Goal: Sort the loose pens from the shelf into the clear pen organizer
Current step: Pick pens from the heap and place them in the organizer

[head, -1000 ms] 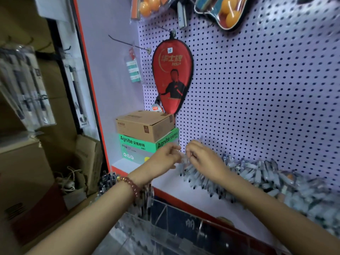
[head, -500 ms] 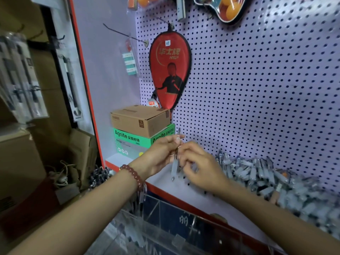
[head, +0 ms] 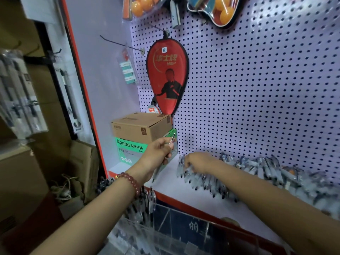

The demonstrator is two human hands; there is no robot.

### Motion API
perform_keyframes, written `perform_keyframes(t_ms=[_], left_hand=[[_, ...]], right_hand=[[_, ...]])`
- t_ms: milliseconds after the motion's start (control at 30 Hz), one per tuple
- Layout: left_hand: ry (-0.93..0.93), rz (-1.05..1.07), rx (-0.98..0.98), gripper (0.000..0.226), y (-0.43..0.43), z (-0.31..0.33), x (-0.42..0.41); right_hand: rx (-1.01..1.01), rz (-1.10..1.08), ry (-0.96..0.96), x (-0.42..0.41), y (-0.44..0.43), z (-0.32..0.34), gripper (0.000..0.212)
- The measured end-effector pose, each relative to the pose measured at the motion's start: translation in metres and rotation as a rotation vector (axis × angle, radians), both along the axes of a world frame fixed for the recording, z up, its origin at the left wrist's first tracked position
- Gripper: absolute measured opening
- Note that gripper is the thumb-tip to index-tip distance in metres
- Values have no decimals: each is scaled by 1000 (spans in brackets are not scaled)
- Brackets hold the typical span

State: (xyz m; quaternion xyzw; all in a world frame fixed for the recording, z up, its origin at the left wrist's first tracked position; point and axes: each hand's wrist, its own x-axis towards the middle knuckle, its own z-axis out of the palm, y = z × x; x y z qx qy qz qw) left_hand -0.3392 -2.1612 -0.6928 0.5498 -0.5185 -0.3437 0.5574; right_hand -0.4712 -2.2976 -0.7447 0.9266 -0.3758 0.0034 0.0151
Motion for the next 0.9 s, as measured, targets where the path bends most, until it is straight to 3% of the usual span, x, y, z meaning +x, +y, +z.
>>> perform_keyframes(t_ms=[200, 300, 433, 500, 600, 733, 833, 900], left_hand=[[47, 20, -34, 22, 7, 0, -2], [81, 25, -41, 24, 14, 6, -6], [290, -49, -35, 17, 28, 28, -11], [308, -109, -40, 11, 37, 38, -14], [365, -216, -25, 22, 54, 42, -21], [488, -112, -77, 21, 74, 38, -20], [368, -21, -174, 16, 89, 34, -13], [210, -7, -230, 10, 102, 26, -11]], right_hand=[[4, 153, -137, -14, -2, 3, 17], [-169, 202, -356, -22, 18, 19, 7], [-537, 391, -782, -25, 71, 53, 19], [-608, 486, -858, -23, 100, 63, 19], [-542, 588, -819, -14, 140, 64, 19], [-401, 560, -841, 0, 174, 57, 17], [-240, 492, -1030, 2, 191, 52, 24], [5, 383, -1196, 3, 201, 53, 23]])
